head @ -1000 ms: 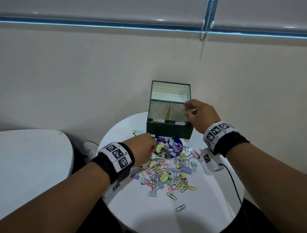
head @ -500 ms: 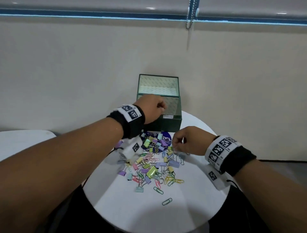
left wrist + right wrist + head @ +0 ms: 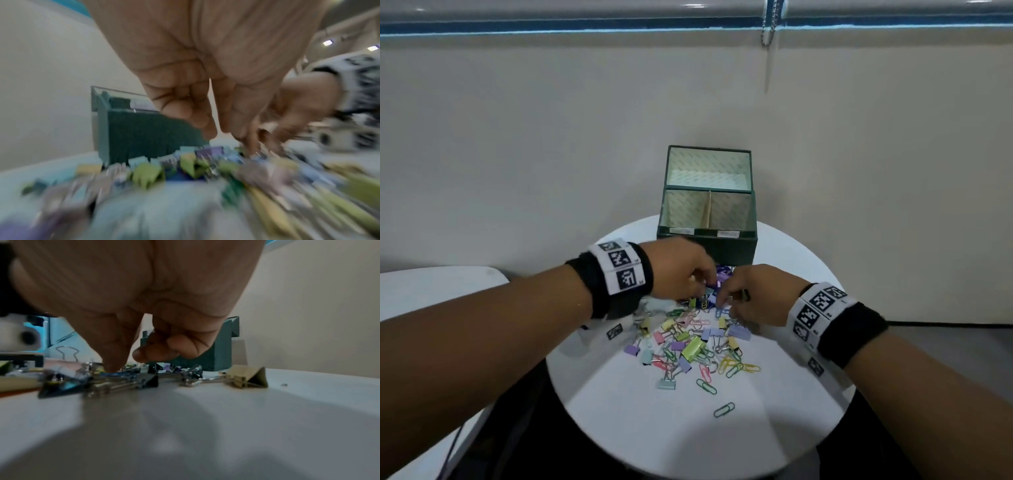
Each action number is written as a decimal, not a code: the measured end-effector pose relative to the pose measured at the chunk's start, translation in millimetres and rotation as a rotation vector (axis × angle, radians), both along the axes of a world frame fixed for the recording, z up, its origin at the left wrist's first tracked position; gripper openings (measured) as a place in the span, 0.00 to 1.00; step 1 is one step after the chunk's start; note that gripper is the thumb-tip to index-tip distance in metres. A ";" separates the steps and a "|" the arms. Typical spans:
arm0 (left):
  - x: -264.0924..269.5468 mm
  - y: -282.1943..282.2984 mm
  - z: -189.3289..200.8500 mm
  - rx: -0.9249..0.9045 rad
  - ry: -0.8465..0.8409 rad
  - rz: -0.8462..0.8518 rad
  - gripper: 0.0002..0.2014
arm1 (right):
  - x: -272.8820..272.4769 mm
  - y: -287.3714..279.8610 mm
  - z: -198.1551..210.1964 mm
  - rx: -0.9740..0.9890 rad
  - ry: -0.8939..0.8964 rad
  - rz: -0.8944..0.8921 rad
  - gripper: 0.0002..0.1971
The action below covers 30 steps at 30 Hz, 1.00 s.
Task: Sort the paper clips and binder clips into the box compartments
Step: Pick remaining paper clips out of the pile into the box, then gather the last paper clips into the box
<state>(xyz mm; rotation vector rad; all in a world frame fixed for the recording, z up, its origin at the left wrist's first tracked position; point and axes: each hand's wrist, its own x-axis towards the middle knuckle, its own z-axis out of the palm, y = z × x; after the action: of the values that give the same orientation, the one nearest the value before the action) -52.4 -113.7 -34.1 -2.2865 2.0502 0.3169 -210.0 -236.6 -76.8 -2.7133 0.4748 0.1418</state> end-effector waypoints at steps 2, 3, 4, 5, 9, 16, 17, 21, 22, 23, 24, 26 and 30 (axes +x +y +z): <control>-4.6 14.6 -8.4 0.111 -0.017 -0.057 0.14 | 0.7 1.9 1.0 -0.006 0.027 0.027 0.16; -5.4 19.3 -11.2 0.131 -0.023 -0.077 0.15 | 1.2 2.6 1.7 -0.008 0.031 0.031 0.16; -6.0 22.7 -12.1 0.137 -0.038 -0.090 0.15 | 1.8 3.2 2.1 -0.012 0.030 0.032 0.16; -5.8 25.1 -12.3 0.139 -0.066 -0.093 0.15 | 2.0 3.5 2.2 -0.018 0.026 0.032 0.15; -4.6 27.5 -10.5 0.127 -0.151 -0.052 0.19 | 2.8 2.7 -0.7 -0.040 0.026 -0.006 0.11; -26.7 21.3 -14.9 0.103 -0.145 -0.047 0.17 | 3.0 3.2 -5.4 -0.090 -0.028 -0.017 0.07; -28.3 20.5 -17.5 0.103 -0.157 -0.047 0.16 | 2.5 2.7 -6.1 -0.083 -0.079 -0.025 0.07; -31.9 15.3 -17.4 0.084 -0.135 -0.062 0.11 | 0.4 0.8 -2.7 -0.064 -0.276 -0.070 0.09; -33.3 13.9 -16.5 0.097 -0.152 -0.083 0.11 | -0.1 0.4 -2.3 -0.063 -0.297 -0.089 0.09; -34.7 12.9 -16.5 0.110 -0.182 -0.101 0.11 | -0.7 -0.2 -2.4 -0.064 -0.308 -0.109 0.09; -36.6 12.0 -16.4 0.118 -0.211 -0.108 0.12 | -1.2 -0.8 -2.7 -0.063 -0.320 -0.121 0.08; -39.3 11.3 -17.7 0.116 -0.251 -0.090 0.14 | -1.0 -1.0 -3.3 -0.055 -0.336 -0.124 0.07; -35.8 9.5 -18.1 0.124 -0.287 -0.023 0.11 | 0.4 -1.2 0.1 -0.079 -0.299 -0.096 0.13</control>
<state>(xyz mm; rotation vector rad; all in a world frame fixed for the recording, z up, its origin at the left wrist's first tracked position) -88.2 -104.2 -52.2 -2.0945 1.8590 0.1028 -209.6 -237.9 -76.6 -2.7166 0.5284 -0.3101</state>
